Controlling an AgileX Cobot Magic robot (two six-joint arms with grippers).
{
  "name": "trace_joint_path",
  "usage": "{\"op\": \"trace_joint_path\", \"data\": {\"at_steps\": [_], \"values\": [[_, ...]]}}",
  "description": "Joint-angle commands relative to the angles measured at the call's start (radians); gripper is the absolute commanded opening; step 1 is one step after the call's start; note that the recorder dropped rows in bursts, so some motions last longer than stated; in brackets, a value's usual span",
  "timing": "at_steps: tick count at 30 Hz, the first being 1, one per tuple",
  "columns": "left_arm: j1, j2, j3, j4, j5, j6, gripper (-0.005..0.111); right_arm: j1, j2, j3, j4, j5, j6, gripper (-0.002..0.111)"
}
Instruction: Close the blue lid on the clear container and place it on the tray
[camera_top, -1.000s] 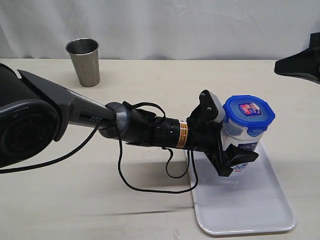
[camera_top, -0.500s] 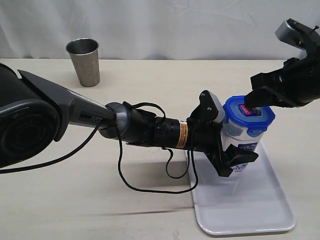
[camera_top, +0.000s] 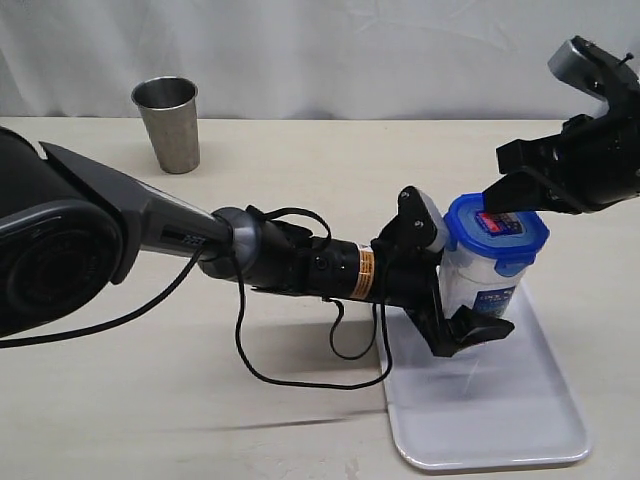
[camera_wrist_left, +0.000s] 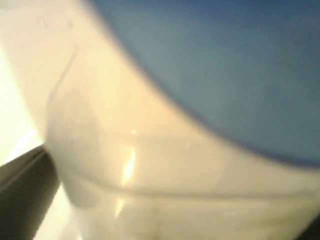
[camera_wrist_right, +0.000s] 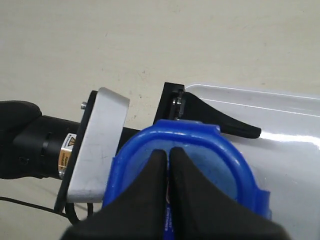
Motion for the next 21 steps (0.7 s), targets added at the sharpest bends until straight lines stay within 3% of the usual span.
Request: {"op": "trace_joint_path", "data": {"at_steps": [1,14,21], "values": [[0.023,-0.002,0.004,-0.001,-0.034,0.003,0.096,0.0,0.031,0.021,-0.098,0.023,0.001,0.004],[0.113,-0.002,0.004,0.283,-0.145,-0.077,0.096,0.0,0.031,0.021,-0.1,0.023,0.005,0.004],[0.184,-0.002,0.004,0.327,-0.237,-0.19,0.096,0.0,0.031,0.021,-0.1,0.023,0.005,0.004]]}}
